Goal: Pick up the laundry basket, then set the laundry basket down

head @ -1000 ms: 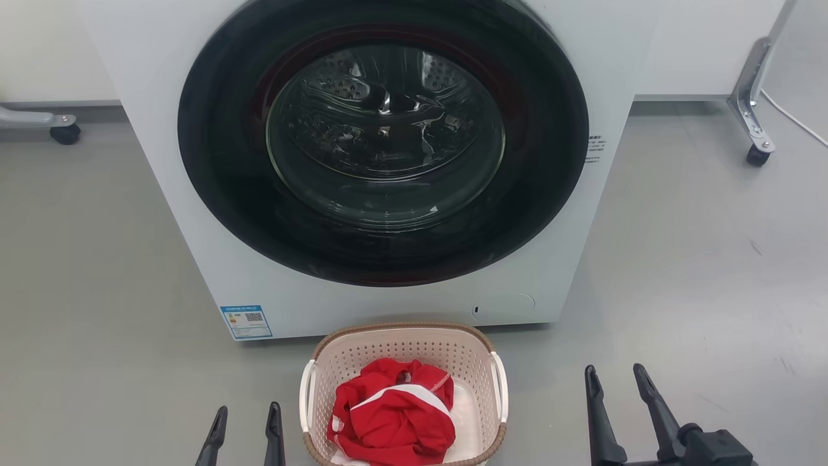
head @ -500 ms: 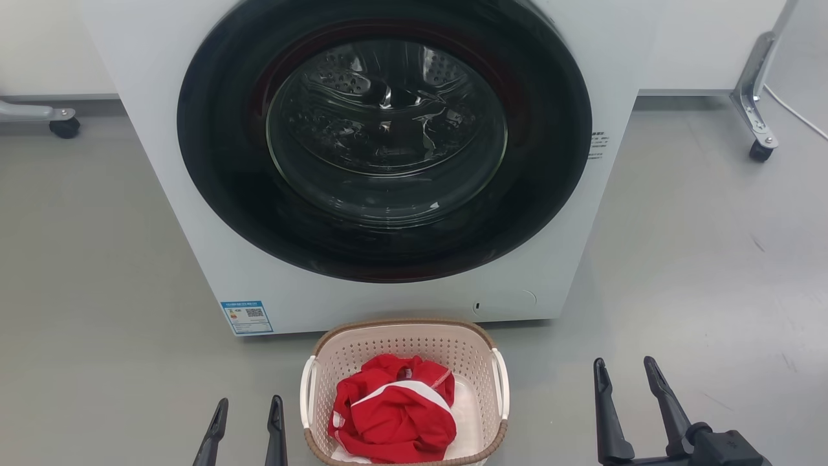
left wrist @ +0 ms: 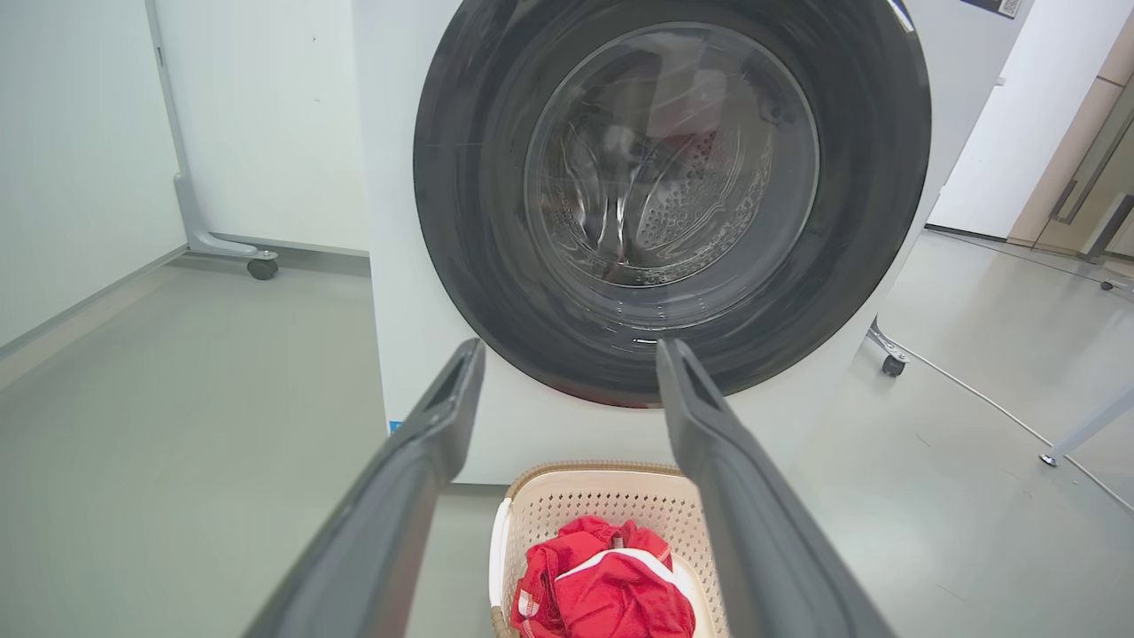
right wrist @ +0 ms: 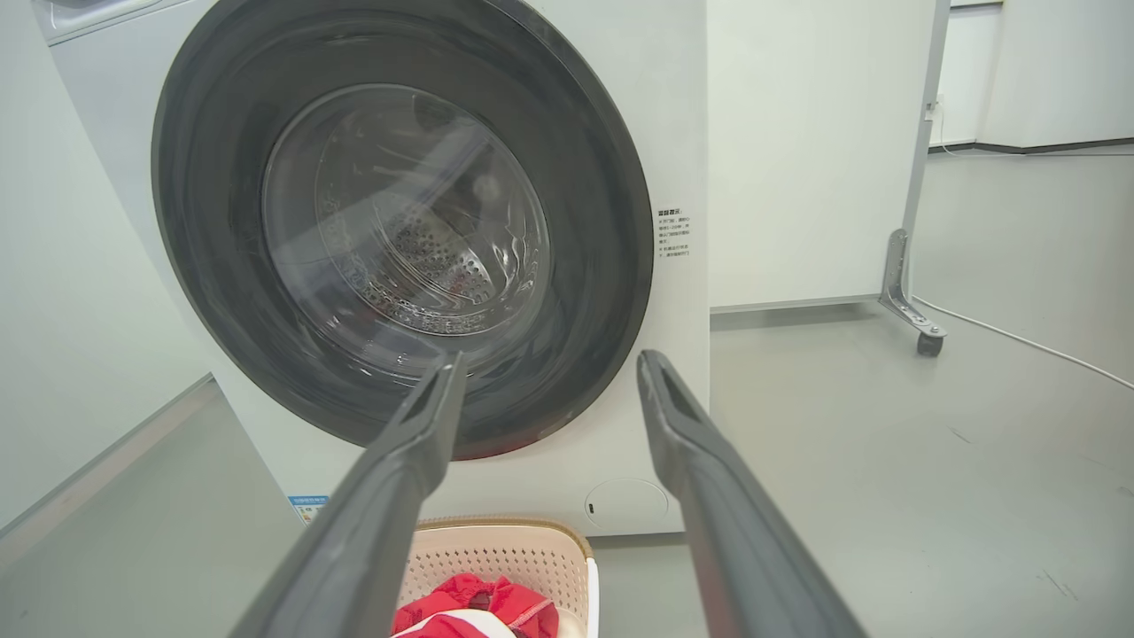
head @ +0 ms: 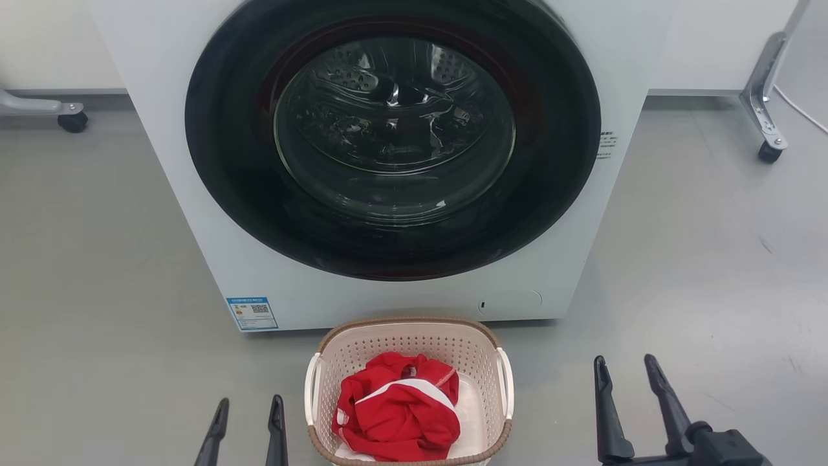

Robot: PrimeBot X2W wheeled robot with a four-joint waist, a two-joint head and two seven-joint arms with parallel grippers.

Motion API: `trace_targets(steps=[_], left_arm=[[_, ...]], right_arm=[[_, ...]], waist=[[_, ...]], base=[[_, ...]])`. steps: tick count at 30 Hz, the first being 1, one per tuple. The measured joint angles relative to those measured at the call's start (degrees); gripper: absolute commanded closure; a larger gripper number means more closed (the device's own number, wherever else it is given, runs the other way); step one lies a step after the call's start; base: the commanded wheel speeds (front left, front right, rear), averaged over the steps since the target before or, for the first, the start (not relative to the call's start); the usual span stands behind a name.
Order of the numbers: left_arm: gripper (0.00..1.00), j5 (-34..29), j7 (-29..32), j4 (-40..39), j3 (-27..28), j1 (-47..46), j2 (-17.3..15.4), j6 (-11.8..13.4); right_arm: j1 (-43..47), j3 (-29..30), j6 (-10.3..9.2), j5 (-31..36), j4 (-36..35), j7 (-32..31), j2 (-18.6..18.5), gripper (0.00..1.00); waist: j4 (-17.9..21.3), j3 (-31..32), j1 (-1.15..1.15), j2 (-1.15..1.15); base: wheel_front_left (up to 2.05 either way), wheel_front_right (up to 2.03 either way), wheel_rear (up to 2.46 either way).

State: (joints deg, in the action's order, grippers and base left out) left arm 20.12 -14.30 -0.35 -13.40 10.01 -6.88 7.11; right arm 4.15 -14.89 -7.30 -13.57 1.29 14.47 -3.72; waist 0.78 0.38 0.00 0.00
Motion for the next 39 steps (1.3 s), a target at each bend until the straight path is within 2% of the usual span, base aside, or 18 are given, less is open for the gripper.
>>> trace_targets(steps=[1,13,39], left_arm=[[1.00,0.1,0.1,0.4,-0.1,0.0,0.0,0.0],[1.00,2.9,1.2,3.7,0.6,0.1,0.2,-0.7],[1.00,23.0,7.2,7.3,5.8,-3.0,1.5,-4.2]], right_arm=[[0.0,-0.1,0.00,0.0,0.5,-0.1,0.0,1.00],[1.2,1.0,0.78,-2.9,3.8,-1.1,0.1,1.00],[-1.5,7.2,4.32,-25.1,6.8,-7.4,0.5,1.00]], waist=[[0.0,0.0,0.00,0.00],[-0.1,-0.1,0.00,0.00],[-0.3,-0.2,0.00,0.00]], base=[[0.00,0.00,0.00],[0.00,0.00,0.00],[0.00,0.00,0.00]])
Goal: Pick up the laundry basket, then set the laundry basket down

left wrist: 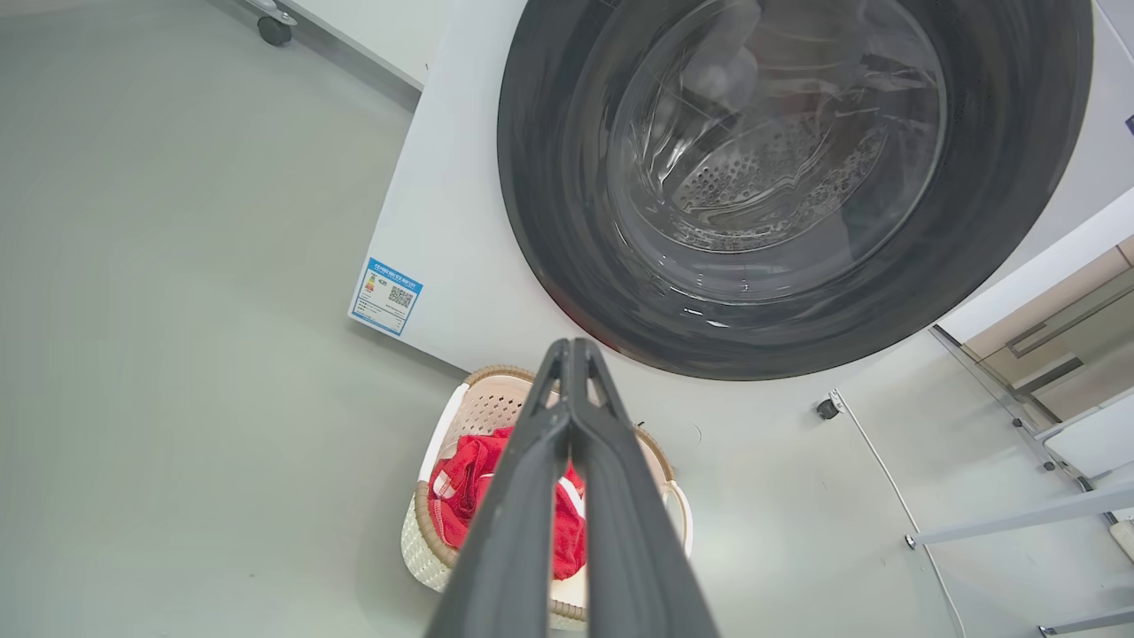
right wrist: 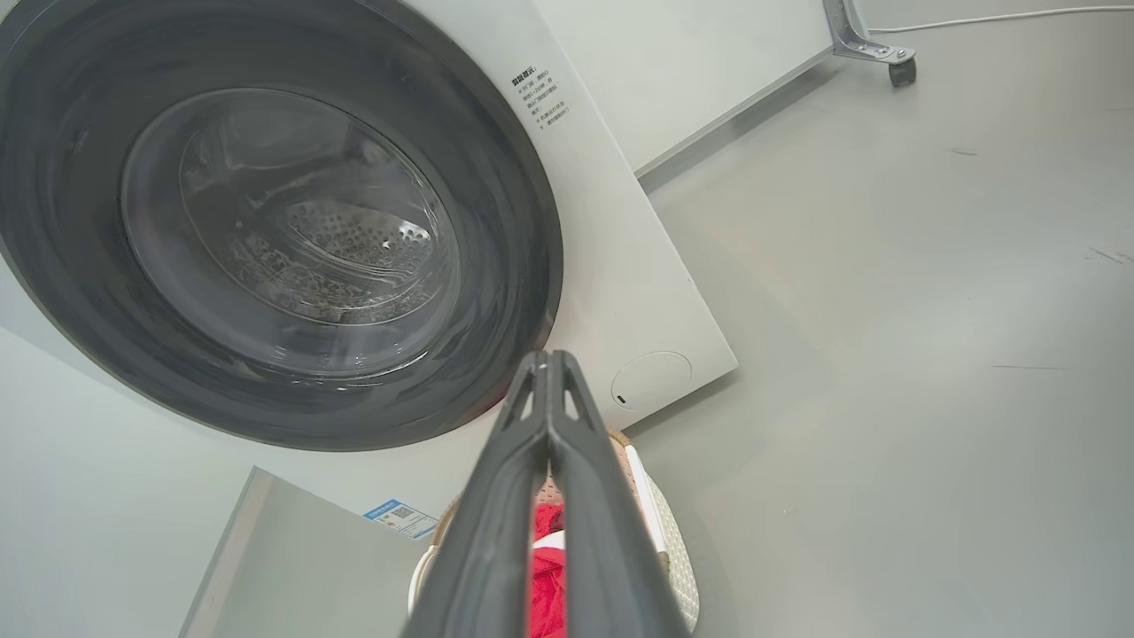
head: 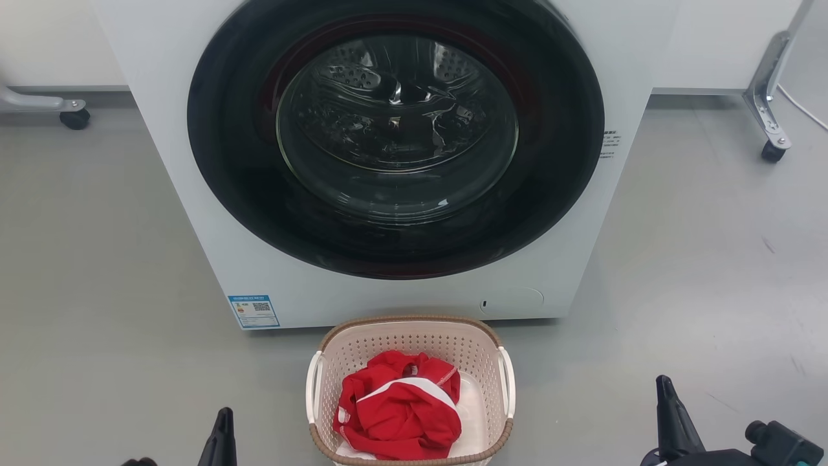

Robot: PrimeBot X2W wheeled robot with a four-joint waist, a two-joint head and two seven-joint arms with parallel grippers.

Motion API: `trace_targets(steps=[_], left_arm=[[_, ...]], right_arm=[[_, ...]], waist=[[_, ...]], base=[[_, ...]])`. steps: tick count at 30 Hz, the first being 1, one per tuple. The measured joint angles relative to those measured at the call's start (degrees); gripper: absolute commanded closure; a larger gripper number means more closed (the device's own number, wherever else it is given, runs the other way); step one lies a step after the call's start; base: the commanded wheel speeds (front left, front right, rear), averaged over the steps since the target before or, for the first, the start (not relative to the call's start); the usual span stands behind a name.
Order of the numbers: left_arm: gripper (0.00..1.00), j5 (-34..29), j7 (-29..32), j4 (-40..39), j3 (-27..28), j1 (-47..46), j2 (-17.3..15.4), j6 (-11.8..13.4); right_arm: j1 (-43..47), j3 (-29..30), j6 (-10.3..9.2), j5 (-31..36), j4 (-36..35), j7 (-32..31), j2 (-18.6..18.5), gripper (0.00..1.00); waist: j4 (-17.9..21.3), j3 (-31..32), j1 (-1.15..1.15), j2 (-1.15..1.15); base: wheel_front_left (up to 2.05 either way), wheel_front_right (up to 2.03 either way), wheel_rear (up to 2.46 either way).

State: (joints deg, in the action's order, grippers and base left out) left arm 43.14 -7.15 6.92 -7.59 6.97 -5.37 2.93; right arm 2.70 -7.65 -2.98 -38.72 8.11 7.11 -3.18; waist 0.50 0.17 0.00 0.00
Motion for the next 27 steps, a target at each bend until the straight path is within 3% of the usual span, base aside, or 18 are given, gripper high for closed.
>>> trace_targets(steps=[27], left_arm=[[1.00,20.5,5.7,4.1,5.4,-4.8,1.2,-4.4]], right_arm=[[-2.7,6.4,4.09,-22.4,3.9,-5.9,0.3,1.00]], waist=[[-0.2,-0.1,0.00,0.00]], base=[[0.00,0.00,0.00]])
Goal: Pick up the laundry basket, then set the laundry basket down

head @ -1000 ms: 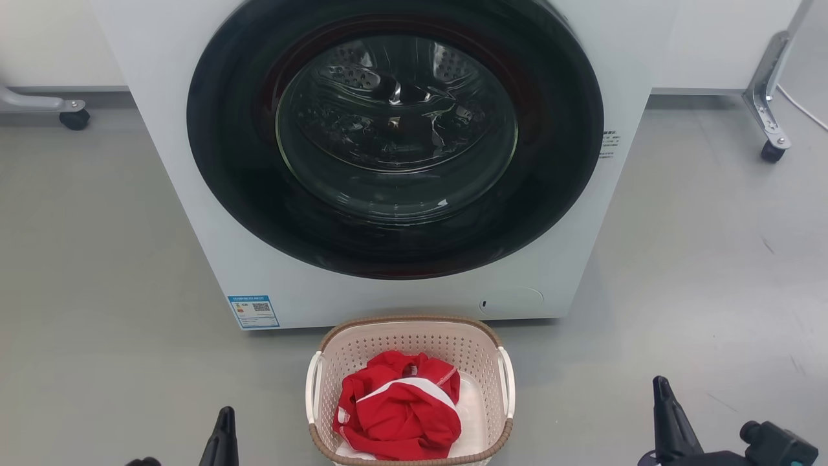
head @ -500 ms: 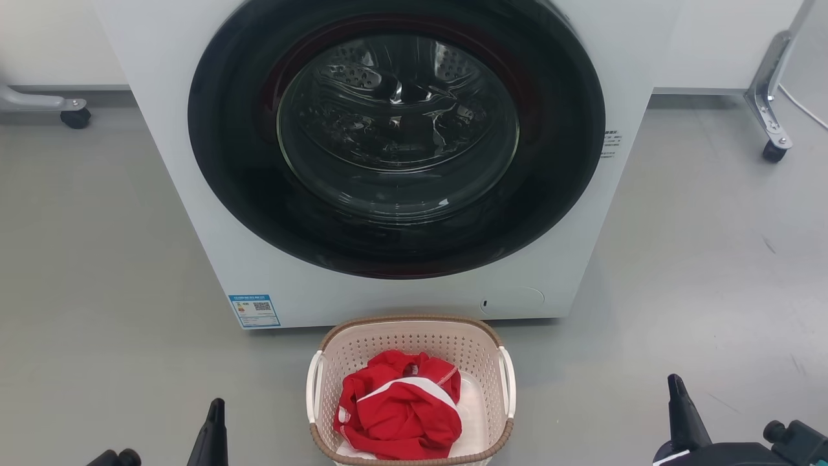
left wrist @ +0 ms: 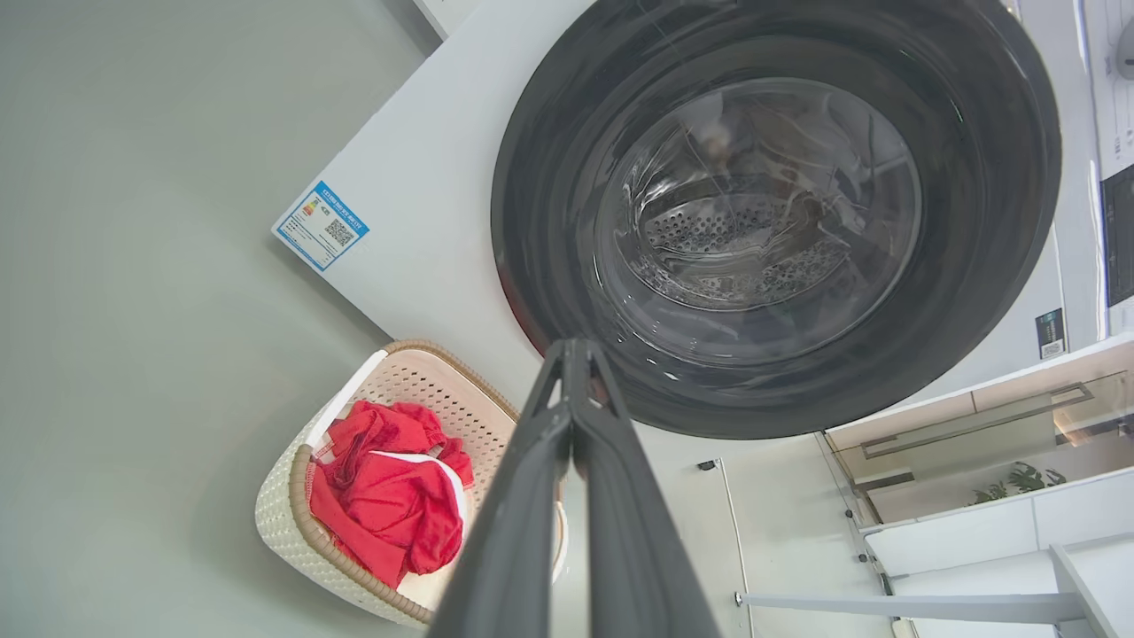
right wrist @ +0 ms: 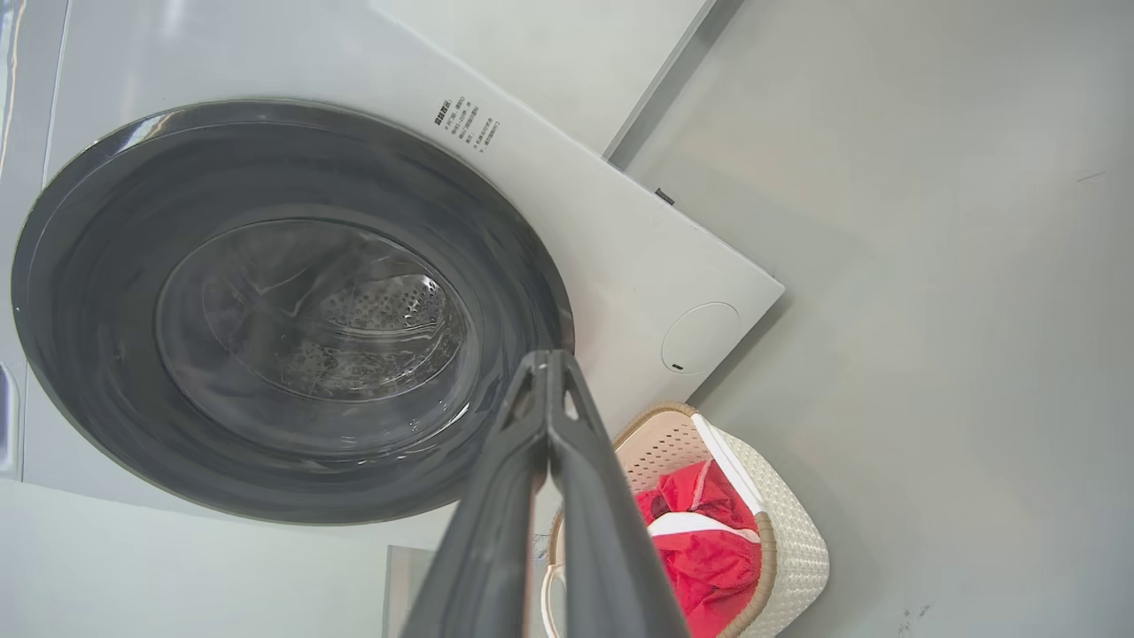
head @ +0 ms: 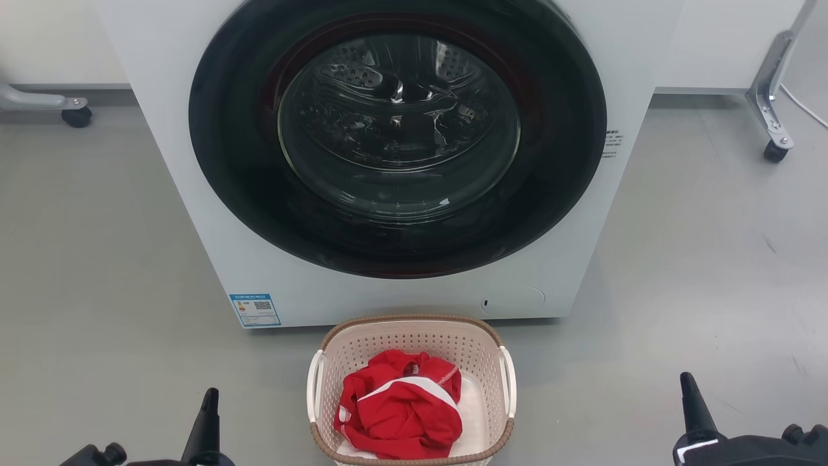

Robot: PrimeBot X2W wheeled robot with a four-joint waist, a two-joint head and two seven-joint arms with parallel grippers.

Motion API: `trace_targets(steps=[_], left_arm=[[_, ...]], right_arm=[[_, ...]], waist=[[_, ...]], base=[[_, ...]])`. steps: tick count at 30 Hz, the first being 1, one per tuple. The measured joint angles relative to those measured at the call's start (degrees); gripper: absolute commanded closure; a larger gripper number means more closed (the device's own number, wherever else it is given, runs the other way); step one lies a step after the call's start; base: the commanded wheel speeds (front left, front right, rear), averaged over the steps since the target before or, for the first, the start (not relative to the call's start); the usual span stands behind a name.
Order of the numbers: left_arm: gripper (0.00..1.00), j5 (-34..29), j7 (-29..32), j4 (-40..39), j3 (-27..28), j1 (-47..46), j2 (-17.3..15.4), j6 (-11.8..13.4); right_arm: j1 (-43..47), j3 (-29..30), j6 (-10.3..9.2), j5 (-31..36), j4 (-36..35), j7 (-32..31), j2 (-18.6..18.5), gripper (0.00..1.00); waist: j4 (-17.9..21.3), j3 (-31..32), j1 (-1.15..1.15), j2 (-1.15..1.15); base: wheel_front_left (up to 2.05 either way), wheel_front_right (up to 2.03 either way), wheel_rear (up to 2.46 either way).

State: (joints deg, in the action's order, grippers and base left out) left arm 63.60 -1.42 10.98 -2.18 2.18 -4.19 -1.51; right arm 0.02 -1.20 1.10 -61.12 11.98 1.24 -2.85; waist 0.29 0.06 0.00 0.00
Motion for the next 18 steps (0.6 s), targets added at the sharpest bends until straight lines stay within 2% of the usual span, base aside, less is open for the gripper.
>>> trace_targets(steps=[18], left_arm=[[1.00,12.1,3.5,2.7,3.3,-2.9,0.7,-2.1]], right_arm=[[-2.1,3.9,2.52,-13.2,2.2,-3.3,0.2,1.00]], waist=[[-0.1,-0.1,0.00,0.00]], base=[[0.00,0.00,0.00]])
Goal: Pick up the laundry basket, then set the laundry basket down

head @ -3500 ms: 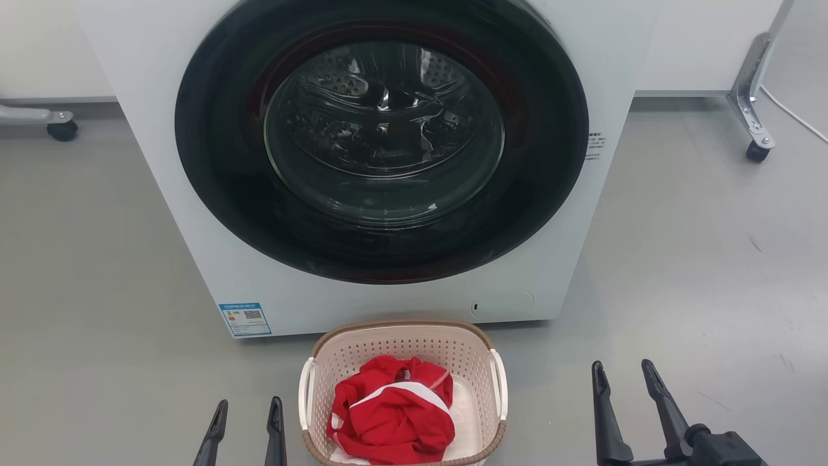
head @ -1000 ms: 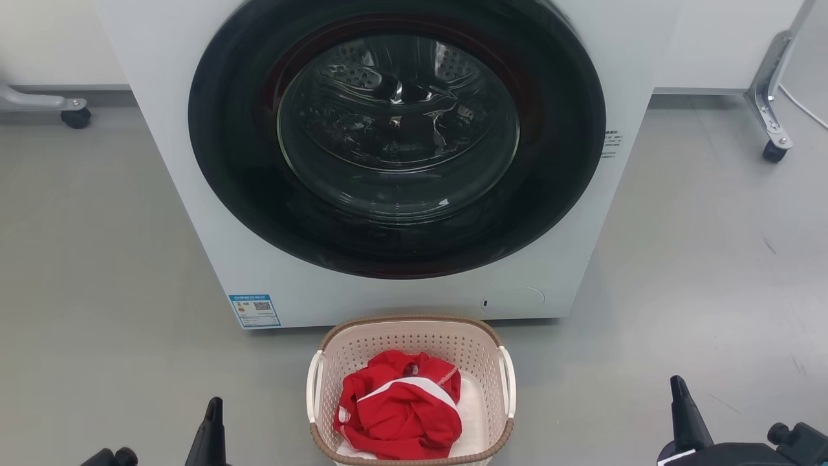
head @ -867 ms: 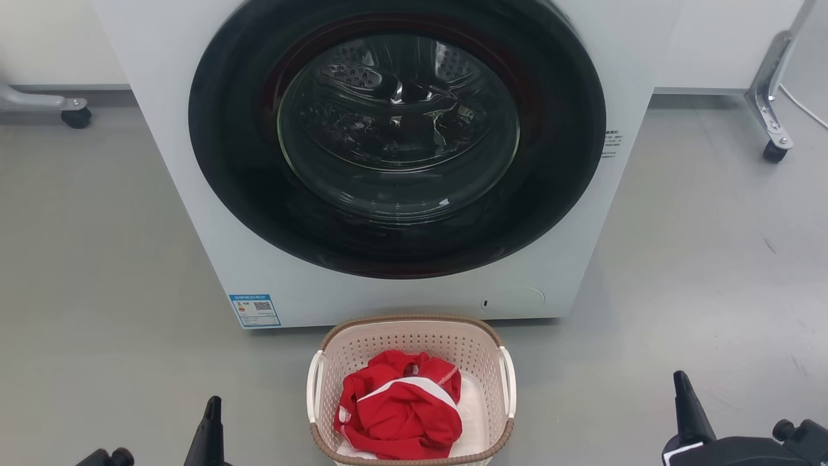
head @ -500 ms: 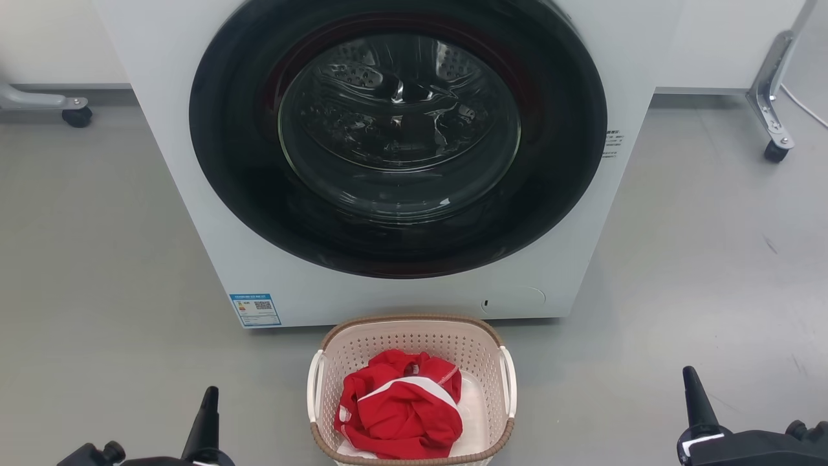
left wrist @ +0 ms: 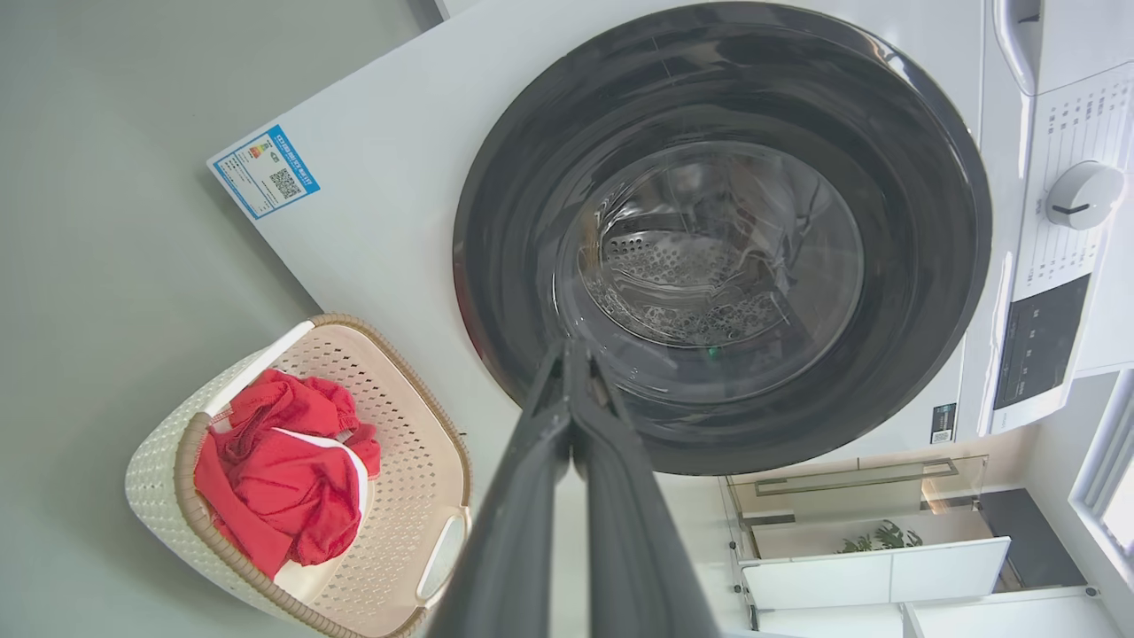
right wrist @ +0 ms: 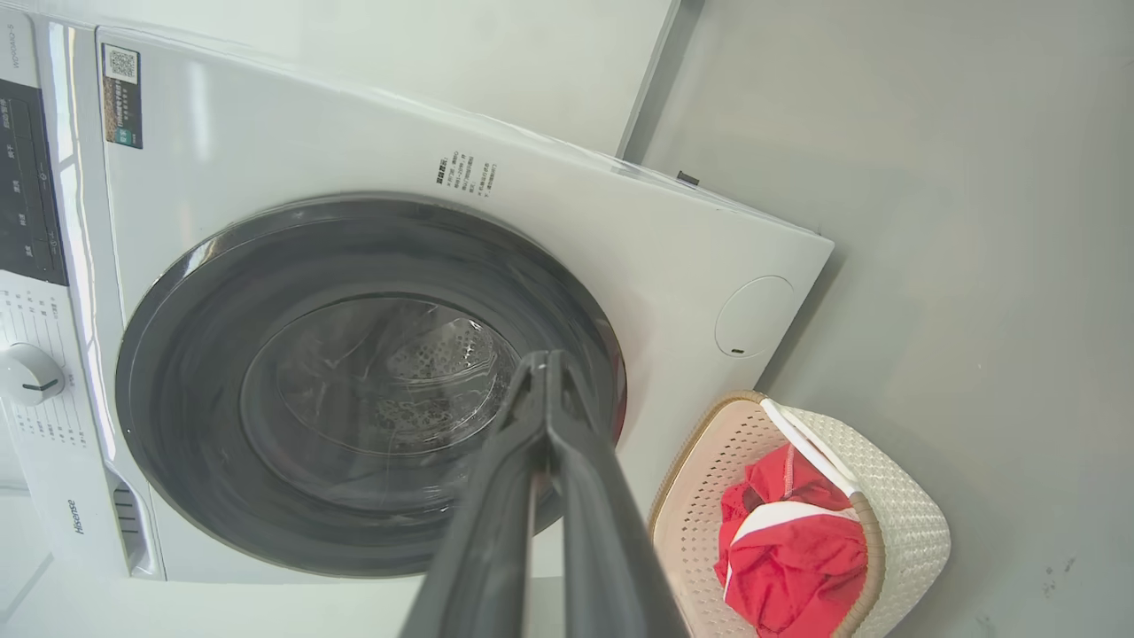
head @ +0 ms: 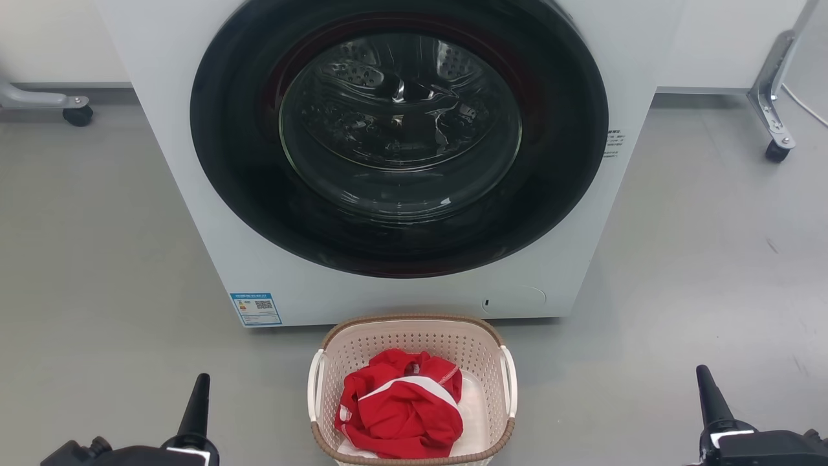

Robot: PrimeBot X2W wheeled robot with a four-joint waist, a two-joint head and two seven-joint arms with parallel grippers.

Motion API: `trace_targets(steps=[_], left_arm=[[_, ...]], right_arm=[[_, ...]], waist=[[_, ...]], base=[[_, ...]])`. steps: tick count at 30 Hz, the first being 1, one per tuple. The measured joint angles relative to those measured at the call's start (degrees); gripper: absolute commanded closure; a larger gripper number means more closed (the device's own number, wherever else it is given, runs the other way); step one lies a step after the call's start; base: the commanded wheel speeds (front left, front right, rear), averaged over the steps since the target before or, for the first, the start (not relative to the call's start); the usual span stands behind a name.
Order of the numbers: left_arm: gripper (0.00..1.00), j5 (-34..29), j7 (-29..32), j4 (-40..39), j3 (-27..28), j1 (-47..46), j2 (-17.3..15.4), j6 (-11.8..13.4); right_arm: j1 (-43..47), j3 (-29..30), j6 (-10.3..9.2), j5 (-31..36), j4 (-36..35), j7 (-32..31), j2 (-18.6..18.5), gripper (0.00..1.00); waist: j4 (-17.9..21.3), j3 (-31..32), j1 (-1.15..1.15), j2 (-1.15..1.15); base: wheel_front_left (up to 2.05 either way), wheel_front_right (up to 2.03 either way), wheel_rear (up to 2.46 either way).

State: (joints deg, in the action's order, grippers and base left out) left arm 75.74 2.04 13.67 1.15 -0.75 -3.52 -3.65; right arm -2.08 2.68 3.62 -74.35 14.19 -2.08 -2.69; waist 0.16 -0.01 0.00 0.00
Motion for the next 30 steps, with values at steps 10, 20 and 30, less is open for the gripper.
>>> trace_targets(steps=[10,20,30], left_arm=[[1.00,7.2,2.0,1.3,1.9,-1.7,0.4,-1.7],[1.00,14.4,4.1,2.9,3.8,-3.0,0.9,-3.0],[1.00,16.0,4.5,3.1,4.0,-3.8,1.2,-3.4]], right_arm=[[-1.2,2.3,1.47,-8.0,1.3,-2.0,0.1,1.00],[-2.4,4.5,3.02,-16.0,2.7,-4.0,0.2,1.00],[-3.2,4.9,3.21,-17.1,2.9,-4.4,0.2,1.00]], waist=[[-0.1,0.0,0.00,0.00],[-0.1,-0.1,0.00,0.00],[-0.2,-0.1,0.00,0.00]], base=[[0.00,0.00,0.00],[0.00,0.00,0.00],[0.00,0.00,0.00]])
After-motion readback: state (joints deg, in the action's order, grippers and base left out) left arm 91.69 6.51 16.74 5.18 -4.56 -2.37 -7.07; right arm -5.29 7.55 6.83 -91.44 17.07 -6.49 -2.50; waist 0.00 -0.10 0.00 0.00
